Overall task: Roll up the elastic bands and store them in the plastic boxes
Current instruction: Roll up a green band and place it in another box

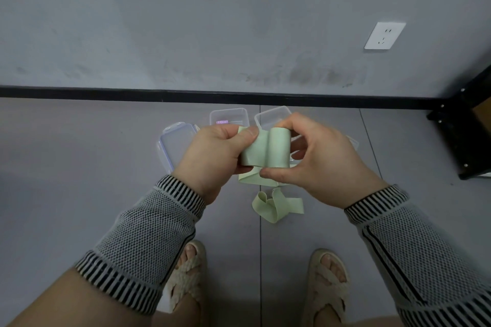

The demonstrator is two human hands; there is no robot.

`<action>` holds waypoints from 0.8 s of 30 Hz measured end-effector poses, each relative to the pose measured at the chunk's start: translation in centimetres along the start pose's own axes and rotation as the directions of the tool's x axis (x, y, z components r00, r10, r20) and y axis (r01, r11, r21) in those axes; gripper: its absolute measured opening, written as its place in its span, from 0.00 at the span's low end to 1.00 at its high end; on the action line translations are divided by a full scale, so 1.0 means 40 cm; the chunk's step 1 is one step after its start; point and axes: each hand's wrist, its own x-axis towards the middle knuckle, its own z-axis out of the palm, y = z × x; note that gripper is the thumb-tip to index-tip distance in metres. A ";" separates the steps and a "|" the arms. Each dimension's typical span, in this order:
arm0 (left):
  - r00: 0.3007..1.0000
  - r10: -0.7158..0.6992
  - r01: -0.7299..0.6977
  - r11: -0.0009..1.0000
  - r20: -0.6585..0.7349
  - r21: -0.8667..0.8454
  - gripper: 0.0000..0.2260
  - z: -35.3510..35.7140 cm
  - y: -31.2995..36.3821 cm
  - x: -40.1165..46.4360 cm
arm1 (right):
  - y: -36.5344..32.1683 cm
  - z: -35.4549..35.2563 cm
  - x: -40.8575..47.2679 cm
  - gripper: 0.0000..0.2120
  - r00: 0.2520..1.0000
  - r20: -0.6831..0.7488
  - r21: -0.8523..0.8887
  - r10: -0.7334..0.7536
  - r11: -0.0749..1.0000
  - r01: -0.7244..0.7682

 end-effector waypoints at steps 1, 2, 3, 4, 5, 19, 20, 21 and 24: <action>1.000 -0.012 0.012 1.000 -0.007 -0.006 0.10 0.000 0.000 0.001 | -0.001 -0.002 -0.002 0.23 1.000 0.005 0.055 0.007 0.998 -0.008; 0.999 -0.029 0.029 0.999 -0.017 -0.014 0.10 -0.002 0.001 0.003 | -0.002 -0.003 -0.003 0.23 1.000 0.013 0.127 0.011 0.992 -0.013; 0.999 -0.046 0.045 0.999 -0.027 -0.022 0.10 -0.003 0.001 0.005 | -0.002 -0.005 -0.004 0.23 1.000 0.028 0.200 0.010 0.980 -0.016; 0.998 -0.061 0.061 0.998 -0.031 -0.029 0.10 -0.004 0.003 0.006 | 0.000 -0.007 -0.005 0.23 0.999 0.047 0.258 0.003 0.966 -0.015; 0.997 -0.072 0.071 0.997 -0.031 -0.033 0.11 -0.005 0.003 0.007 | 0.003 -0.008 -0.005 0.24 0.998 0.068 0.288 -0.005 0.957 -0.015; 0.999 0.025 -0.028 0.991 0.030 0.128 0.04 0.006 0.006 -0.007 | 0.015 0.037 0.000 0.23 0.997 -0.052 -0.022 0.050 0.998 -0.051; 0.999 0.018 -0.024 0.990 0.044 0.142 0.04 0.004 0.009 -0.008 | 0.015 0.036 0.000 0.24 0.997 -0.052 -0.010 0.057 0.998 -0.057; 0.998 0.013 -0.021 0.988 0.055 0.151 0.04 0.000 0.010 -0.007 | 0.015 0.035 0.000 0.24 0.997 -0.048 0.005 0.062 0.998 -0.062; 0.997 -0.012 0.001 0.990 0.072 0.142 0.05 -0.014 0.013 -0.005 | 0.015 0.033 0.000 0.23 0.995 -0.045 0.038 0.091 0.995 -0.089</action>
